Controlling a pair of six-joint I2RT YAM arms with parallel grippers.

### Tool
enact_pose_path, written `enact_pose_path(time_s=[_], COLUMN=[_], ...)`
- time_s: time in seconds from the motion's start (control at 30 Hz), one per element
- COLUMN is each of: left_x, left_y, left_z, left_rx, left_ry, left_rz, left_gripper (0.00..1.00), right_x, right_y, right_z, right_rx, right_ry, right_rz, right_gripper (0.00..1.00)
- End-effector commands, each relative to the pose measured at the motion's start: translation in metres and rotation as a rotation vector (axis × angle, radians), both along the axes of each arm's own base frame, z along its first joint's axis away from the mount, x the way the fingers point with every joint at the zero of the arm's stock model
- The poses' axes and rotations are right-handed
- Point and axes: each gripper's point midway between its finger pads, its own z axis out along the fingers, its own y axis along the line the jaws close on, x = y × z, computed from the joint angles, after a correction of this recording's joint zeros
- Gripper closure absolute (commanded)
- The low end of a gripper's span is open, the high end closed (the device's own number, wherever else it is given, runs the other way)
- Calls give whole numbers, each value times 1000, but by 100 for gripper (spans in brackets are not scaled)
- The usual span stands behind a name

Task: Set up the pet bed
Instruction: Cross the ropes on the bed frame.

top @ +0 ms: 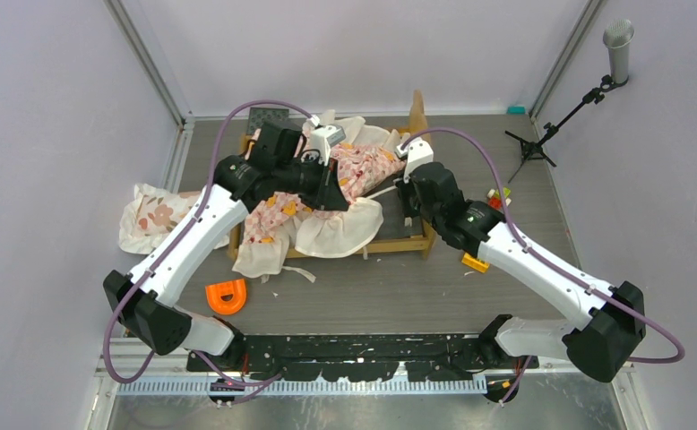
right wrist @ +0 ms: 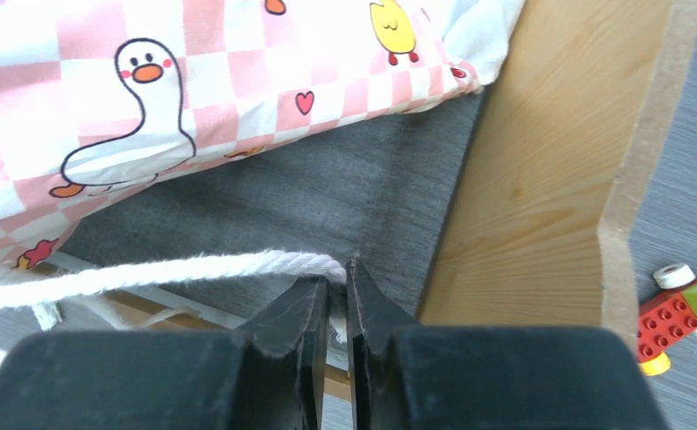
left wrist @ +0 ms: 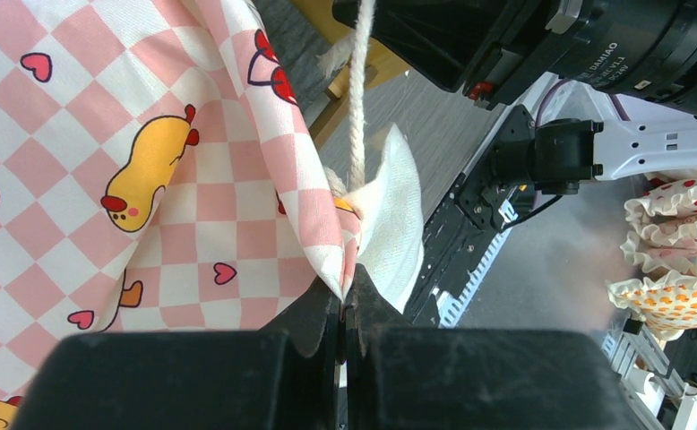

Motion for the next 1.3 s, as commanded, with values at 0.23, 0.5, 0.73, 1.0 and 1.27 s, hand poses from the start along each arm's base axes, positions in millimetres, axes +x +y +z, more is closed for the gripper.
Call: enact_pose_path(time_s=[0.23,0.5,0.73,1.0,1.27], left_x=[-8,-3,0,1,3], left_y=[-4,-5,-6,-6,-6], left_z=[14,7,4,3,-1], left_rx=[-53,-32,-26,-23,-14], left_ry=[-6,-2,3,5,12], left_rz=[-47,-41,-40,-34,-28], left_gripper=[100,100,100,100,100], right_x=[-5,-9,-18,-20,-20], right_y=[18,22,26,25,25], right_z=[-4,-18,-22,-23,-32], right_rx=[90,104,148,155,149], right_ry=[22,54,80,85,102], right_rz=[58,70,91,90,78], right_gripper=[83,83,83,83,83])
